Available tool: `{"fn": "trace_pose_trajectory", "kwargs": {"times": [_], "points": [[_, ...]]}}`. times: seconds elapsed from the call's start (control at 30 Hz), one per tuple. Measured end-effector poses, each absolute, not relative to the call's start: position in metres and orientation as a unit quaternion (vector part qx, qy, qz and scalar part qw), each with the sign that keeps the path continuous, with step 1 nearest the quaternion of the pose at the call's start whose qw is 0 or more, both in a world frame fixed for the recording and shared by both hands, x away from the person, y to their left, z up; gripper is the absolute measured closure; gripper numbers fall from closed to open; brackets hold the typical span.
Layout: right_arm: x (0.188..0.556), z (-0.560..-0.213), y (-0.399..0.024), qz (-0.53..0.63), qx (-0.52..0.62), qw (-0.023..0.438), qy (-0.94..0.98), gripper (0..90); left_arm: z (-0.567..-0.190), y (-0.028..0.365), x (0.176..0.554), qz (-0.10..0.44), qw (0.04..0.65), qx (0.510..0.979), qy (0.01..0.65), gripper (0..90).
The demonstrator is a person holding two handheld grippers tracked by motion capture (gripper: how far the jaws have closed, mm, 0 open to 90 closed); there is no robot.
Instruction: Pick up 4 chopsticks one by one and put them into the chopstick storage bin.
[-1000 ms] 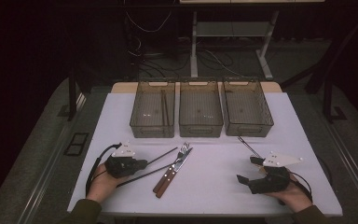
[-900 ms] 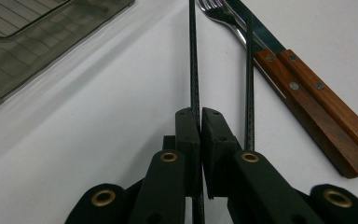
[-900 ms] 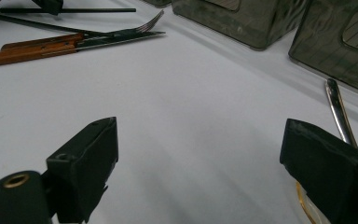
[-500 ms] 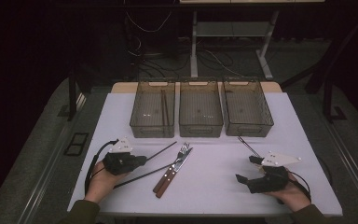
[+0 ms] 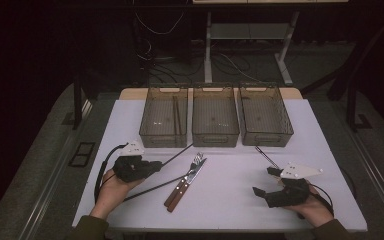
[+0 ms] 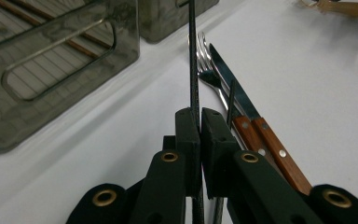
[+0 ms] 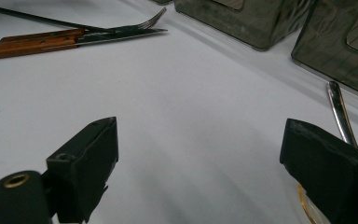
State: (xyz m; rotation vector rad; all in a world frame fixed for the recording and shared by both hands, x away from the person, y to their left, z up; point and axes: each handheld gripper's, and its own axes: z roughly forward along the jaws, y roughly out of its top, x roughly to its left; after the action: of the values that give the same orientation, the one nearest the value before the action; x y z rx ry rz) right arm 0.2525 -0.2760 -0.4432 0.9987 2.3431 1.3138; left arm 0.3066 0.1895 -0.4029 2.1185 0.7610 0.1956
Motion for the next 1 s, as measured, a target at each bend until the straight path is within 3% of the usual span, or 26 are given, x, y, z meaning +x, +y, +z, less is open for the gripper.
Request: {"fn": "trace_pose_trajectory", "kwargs": {"times": [1.0], "points": [[0.252, -0.442, -0.277, 0.461, 0.344, 0.137, 0.807, 11.7, -0.366, 0.17, 0.368, 0.119, 0.469, 0.807, 0.338, 85.8]]}}
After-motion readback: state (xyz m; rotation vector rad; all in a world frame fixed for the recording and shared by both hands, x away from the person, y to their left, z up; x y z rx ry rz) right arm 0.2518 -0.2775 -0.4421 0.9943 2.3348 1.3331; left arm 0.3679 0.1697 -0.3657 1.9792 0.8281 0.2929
